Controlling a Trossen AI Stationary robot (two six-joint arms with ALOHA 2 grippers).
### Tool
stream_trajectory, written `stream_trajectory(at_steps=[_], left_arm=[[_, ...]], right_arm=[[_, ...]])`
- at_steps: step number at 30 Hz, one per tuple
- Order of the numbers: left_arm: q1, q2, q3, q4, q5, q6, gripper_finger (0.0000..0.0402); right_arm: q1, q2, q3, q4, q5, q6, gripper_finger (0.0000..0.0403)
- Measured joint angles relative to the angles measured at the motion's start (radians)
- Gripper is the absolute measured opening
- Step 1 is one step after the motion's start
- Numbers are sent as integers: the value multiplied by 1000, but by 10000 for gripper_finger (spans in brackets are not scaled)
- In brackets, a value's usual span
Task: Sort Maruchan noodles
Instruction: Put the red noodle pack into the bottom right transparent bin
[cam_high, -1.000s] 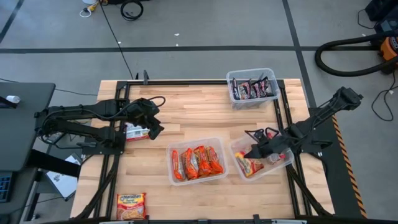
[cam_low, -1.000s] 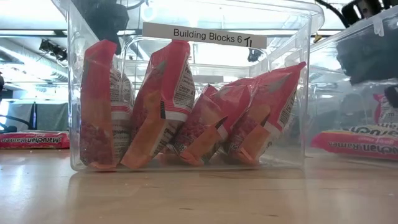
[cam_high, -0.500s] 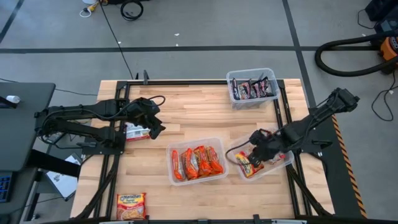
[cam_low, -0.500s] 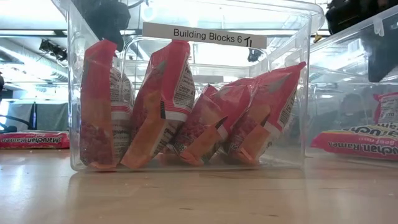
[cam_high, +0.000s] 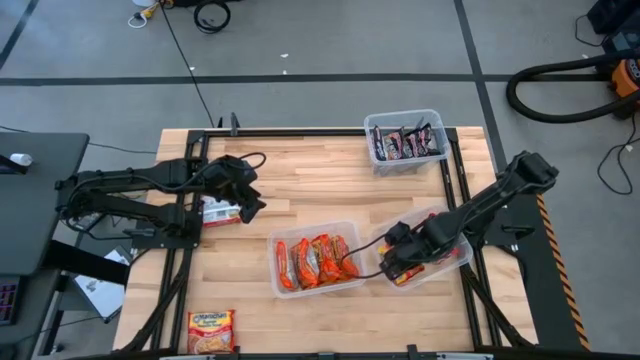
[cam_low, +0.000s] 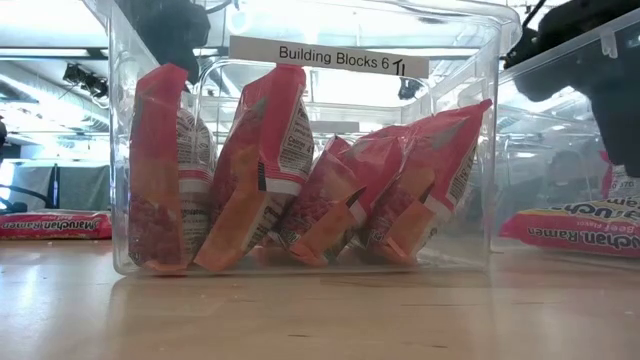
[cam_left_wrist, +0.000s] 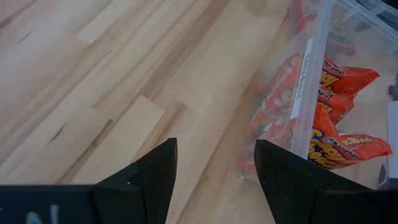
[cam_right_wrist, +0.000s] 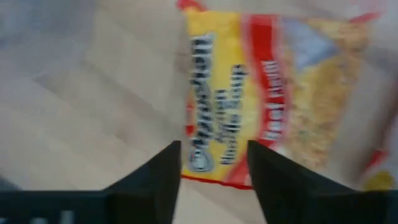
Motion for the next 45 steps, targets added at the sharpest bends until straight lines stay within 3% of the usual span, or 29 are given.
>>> stream_trajectory(at_steps=[4,7,19,28,34,42,45], left_arm=[[3,0,0,0,0,6,217],[3,0,0,-1,0,6,217],[2,0,0,-3,28,6,217],[3,0,0,-4,27,4,217],[3,0,0,-4,26,1,217],[3,0,0,-1,26,2,217],[3,0,0,2,26,-1,217]], right_arm=[[-2,-1,-39,62,3,19,232],[-1,-15,-73,89,25,44,244],[-2,-86,-97,81,46,75,243],[-7,-30,-174,144,40,69,233],[-6,-19,-194,117,45,75,181],[-7,-27,-201,104,61,84,18],[-12,-62,-205,106,46,86,12]])
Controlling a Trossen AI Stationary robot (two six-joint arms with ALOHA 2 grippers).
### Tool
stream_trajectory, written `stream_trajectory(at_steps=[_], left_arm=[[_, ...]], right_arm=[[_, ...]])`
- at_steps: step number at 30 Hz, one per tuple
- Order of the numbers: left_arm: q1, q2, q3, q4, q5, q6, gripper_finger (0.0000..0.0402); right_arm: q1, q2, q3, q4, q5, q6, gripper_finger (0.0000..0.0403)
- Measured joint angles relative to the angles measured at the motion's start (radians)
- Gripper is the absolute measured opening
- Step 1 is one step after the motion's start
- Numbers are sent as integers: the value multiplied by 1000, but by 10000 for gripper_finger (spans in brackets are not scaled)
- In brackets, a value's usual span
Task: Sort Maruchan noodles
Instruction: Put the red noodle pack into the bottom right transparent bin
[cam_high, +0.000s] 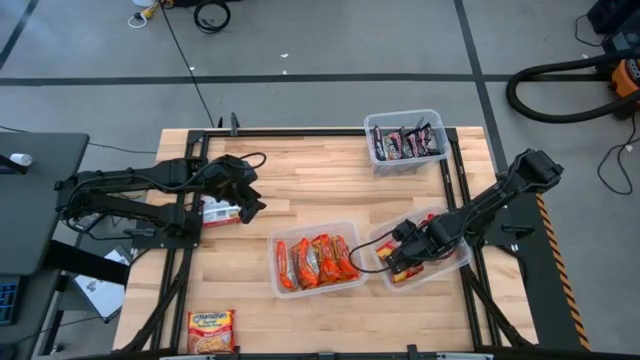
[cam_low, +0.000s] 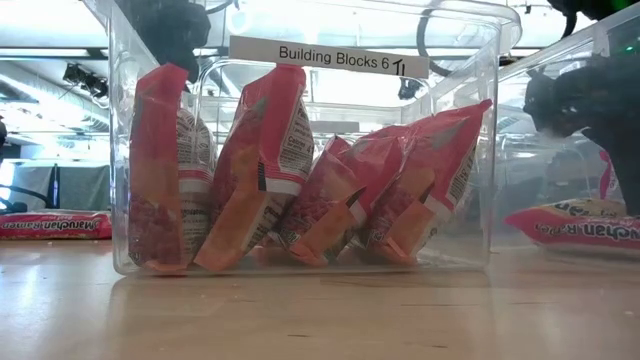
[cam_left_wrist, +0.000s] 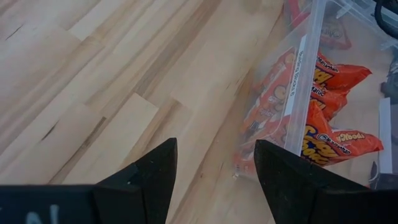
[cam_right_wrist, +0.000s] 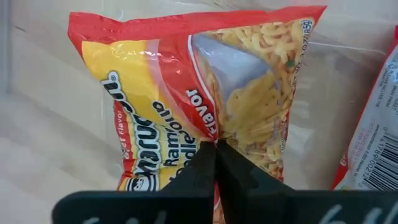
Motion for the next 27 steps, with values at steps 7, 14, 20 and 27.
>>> stream_trajectory(at_steps=[7,14,20,27], left_arm=[[0,0,0,24,0,-3,217],[0,0,0,53,4,-29,217],[-1,0,0,52,63,-78,217],[-2,0,0,52,95,-134,217]], right_arm=[[4,-237,-5,-27,29,12,4],[8,-512,-113,77,79,-13,2],[8,-703,-416,502,78,-11,2],[5,-704,-599,774,104,80,1]])
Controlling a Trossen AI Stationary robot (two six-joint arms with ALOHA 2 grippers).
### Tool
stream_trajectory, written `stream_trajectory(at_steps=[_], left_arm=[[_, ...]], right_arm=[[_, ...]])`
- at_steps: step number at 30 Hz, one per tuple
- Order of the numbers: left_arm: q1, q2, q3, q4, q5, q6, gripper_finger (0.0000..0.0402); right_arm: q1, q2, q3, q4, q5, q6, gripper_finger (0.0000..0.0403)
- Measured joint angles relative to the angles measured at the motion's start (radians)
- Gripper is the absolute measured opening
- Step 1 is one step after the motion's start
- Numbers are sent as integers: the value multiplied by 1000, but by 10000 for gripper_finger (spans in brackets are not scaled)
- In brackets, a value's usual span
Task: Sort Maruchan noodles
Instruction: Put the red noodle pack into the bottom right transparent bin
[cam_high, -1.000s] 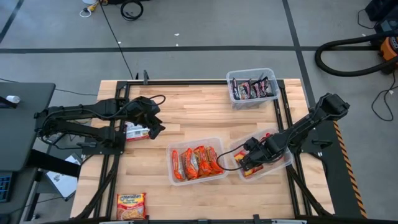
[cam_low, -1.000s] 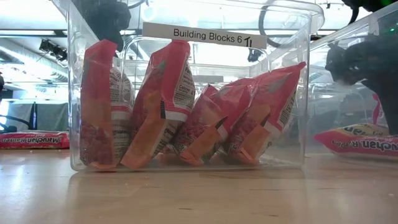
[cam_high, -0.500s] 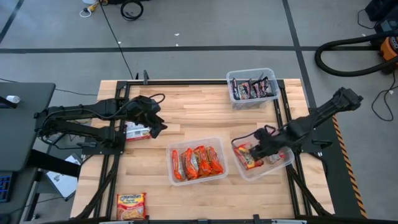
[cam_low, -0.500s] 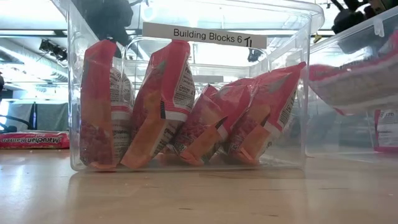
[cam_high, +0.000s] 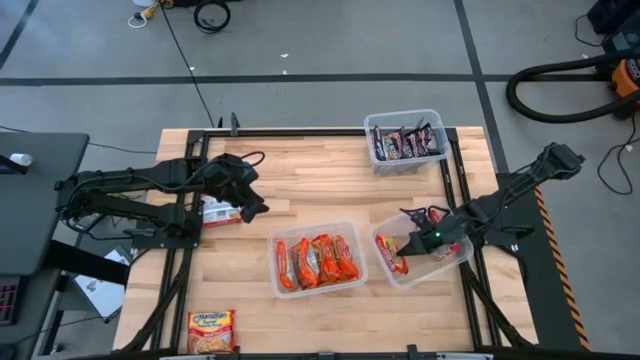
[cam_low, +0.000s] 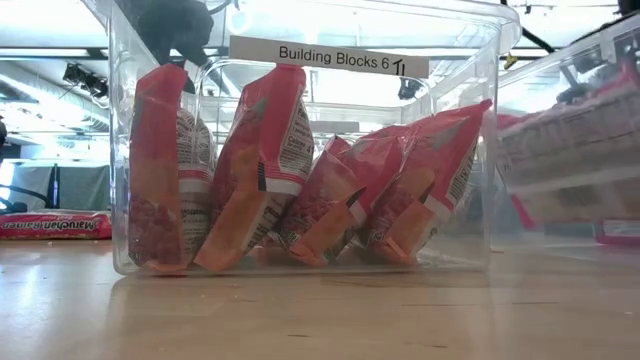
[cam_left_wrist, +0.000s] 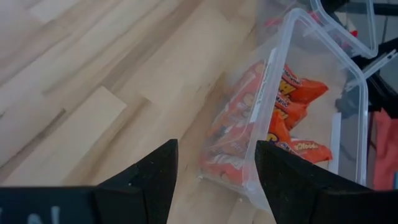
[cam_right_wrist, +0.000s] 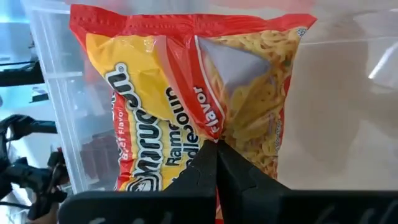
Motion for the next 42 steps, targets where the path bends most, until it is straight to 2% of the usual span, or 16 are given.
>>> stream_trajectory(at_steps=[6,10,16,20,24,29,33,38,42], left_arm=[[0,0,5,-8,-5,-18,217],[0,1,88,-71,-42,11,217],[1,-1,269,-267,-125,87,217],[22,-1,325,-469,-163,91,217],[63,0,317,-653,-202,92,217],[92,1,244,-725,-236,122,218],[93,2,159,-723,-245,164,218],[93,2,70,-684,-278,199,218],[93,2,17,-644,-332,290,218]], right_arm=[[0,48,-8,-17,-6,33,2],[0,87,-5,-41,-6,54,15],[-1,98,-3,-34,31,45,65],[-1,86,3,-30,54,14,106],[-1,83,39,-36,63,-33,131],[-2,82,69,-41,69,-72,139],[-1,82,111,-120,127,-119,140],[-1,82,179,-323,109,-133,140],[-1,82,235,-412,98,-153,140]])
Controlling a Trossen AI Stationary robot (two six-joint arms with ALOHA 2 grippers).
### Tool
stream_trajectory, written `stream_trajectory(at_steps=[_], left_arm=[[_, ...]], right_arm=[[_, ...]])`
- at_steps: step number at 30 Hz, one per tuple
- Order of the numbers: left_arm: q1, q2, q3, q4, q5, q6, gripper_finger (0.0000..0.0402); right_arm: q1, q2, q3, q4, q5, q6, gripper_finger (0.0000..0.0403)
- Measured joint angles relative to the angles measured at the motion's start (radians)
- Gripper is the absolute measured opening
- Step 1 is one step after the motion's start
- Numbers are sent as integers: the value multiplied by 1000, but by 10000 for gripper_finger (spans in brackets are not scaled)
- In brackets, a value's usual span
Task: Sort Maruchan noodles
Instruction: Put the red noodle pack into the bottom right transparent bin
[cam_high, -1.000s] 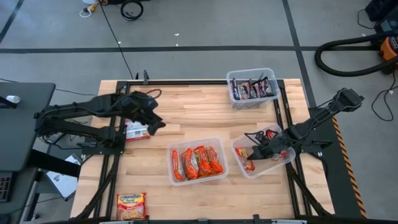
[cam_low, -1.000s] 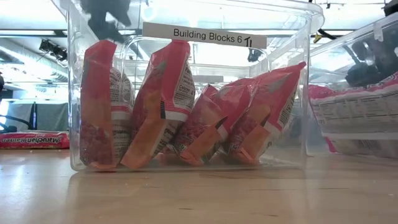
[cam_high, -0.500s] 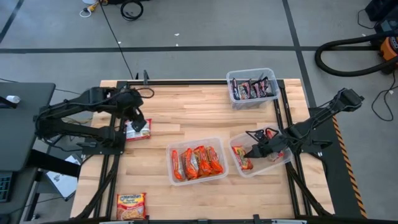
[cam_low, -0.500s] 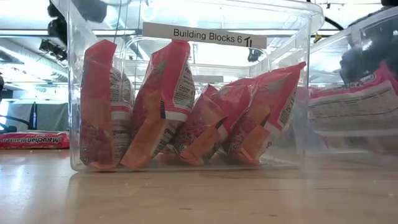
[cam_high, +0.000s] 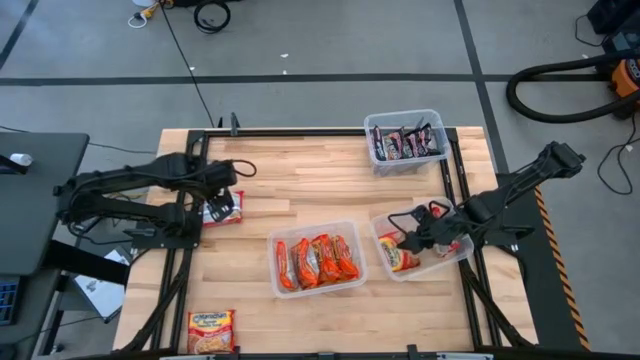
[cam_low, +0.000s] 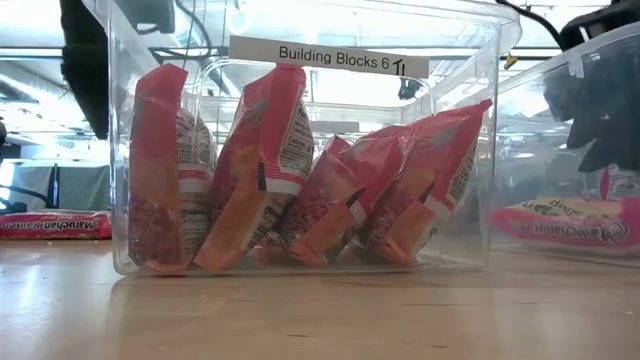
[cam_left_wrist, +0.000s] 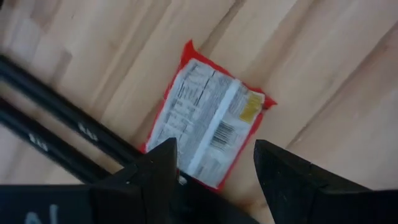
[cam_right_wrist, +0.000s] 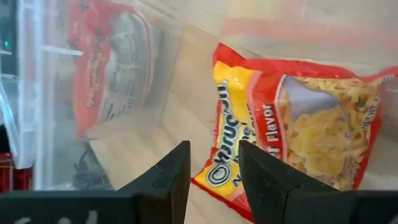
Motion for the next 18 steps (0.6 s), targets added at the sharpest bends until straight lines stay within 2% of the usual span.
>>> stream_trajectory(at_steps=[7,11,18], left_arm=[[0,0,-96,27,-32,219,218],[5,0,-101,96,-57,238,218],[5,99,-101,106,10,209,245]], right_arm=[[0,0,91,-123,1,-18,150],[0,0,142,-164,-3,-20,168],[0,0,309,-294,49,-133,179]])
